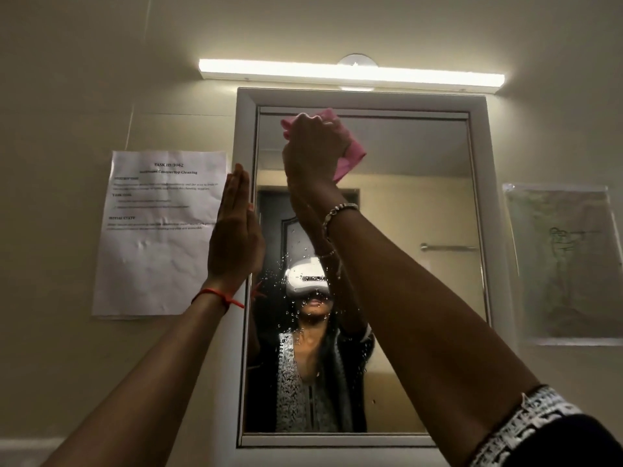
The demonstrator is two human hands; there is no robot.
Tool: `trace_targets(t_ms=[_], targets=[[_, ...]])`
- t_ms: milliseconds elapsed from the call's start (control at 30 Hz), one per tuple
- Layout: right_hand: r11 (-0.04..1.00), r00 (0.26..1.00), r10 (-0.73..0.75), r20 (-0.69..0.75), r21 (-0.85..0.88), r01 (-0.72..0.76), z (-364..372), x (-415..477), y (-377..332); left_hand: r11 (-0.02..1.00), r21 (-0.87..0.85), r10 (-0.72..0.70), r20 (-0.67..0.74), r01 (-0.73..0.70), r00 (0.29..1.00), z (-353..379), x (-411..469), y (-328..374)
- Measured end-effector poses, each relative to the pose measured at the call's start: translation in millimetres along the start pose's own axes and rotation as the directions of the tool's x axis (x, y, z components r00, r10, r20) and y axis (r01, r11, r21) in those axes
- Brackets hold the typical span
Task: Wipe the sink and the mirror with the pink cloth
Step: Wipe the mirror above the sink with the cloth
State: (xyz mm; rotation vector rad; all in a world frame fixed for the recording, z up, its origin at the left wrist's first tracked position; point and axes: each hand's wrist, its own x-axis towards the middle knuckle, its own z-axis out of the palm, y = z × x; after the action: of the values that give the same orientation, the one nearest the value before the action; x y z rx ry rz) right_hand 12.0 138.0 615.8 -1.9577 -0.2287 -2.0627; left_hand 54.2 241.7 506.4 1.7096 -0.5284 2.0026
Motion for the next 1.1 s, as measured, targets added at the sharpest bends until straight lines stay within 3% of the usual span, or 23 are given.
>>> trace_targets(t_ms=[133,300,433,533,700,833,1100], targets=[[0.977,0.977,-0.211,0.042,0.023,0.210,2,-9,-17,1.000,0.024,0.012,-0.008,-0.012,1.000,0,-1,1],[0.895,0.890,-0.447,0.096,0.034,0.445,-2,-23,-24,0.993,0.112,-0.023,-0.033,0.026,0.999,3,-2,-9],[0.833,0.820,-0.538,0.196,-0.024,0.552,1,-36,-2,0.997,0.064,-0.049,-0.048,0.052,0.998,2,-2,-10],[0.753,0.722,-0.613,0.321,-0.040,0.657,0,-36,23,0.997,0.006,-0.074,-0.047,0.075,0.996,-2,-3,-3],[0.667,0.622,-0.717,0.315,0.052,0.743,-11,-23,67,0.996,0.014,-0.092,-0.043,0.093,0.995,-1,-3,-3],[0.694,0.653,-0.707,0.272,0.087,0.715,-28,-23,106,0.994,0.018,-0.104,-0.039,0.105,0.994,-2,-3,-3],[0.872,0.854,-0.479,0.202,0.000,0.489,-54,-35,183,0.992,0.008,-0.123,-0.033,0.123,0.992,-3,-3,1]])
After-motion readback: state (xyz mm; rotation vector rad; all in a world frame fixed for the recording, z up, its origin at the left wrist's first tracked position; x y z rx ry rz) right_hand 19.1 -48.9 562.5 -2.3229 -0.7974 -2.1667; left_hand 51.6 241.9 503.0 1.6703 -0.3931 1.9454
